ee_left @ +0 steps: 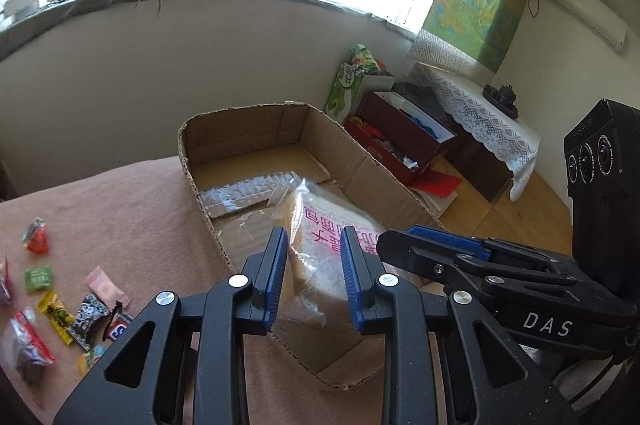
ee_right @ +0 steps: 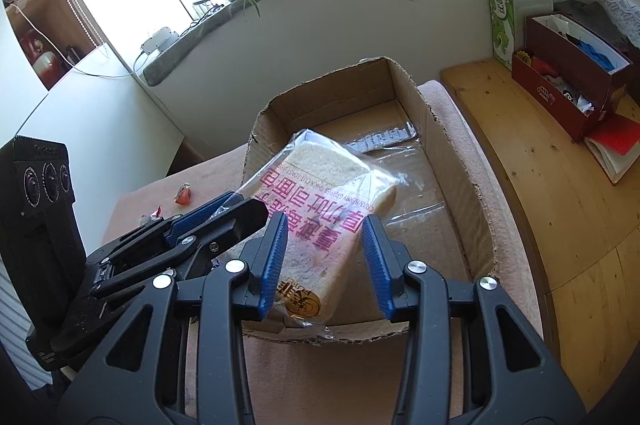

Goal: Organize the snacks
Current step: 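Carry the bread loaf with the right tool into the cardboard box and release, then move the right tool back to the snacks and grasp a Snickers bar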

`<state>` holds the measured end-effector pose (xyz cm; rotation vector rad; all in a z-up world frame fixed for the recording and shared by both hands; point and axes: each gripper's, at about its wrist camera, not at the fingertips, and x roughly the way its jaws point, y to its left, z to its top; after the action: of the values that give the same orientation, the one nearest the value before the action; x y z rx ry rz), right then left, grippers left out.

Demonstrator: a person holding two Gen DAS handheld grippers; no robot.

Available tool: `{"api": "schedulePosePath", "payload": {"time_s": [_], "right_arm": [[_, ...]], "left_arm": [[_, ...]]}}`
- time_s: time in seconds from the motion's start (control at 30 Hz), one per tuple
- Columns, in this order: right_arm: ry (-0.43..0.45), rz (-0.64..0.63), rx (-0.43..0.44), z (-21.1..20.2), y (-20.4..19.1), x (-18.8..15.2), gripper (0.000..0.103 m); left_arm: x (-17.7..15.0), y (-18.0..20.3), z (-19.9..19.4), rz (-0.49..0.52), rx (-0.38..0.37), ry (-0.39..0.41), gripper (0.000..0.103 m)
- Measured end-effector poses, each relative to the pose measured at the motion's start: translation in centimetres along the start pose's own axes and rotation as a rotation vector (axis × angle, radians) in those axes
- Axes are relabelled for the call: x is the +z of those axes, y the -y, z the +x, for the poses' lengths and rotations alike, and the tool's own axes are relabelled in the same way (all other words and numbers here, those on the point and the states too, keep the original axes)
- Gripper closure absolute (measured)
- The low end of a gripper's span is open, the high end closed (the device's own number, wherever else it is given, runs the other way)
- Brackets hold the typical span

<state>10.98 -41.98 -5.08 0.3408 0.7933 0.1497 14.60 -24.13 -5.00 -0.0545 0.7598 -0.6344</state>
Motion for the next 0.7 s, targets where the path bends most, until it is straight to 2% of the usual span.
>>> {"api": "schedulePosePath", "payload": {"time_s": [0.37,0.57,0.7], "right_arm": [[0.033,-0.025,-0.038,-1.2,-1.1,-0.3,0.061],[0.05,-0.077,-0.027,-2.1,-2.9,-0.7,0.061],[0.043,-0.141,0.011,-2.3,-4.8,-1.2,0.061]], "left_arm": [[-0.2,-0.6,-1.9,-0.007,0.025,0.04,0.079],[-0.6,-1.8,-4.3,0.004,0.039,0.072,0.075],[-1.2,-3.5,-5.8,-0.016,0.06,0.082,0.074]]}}
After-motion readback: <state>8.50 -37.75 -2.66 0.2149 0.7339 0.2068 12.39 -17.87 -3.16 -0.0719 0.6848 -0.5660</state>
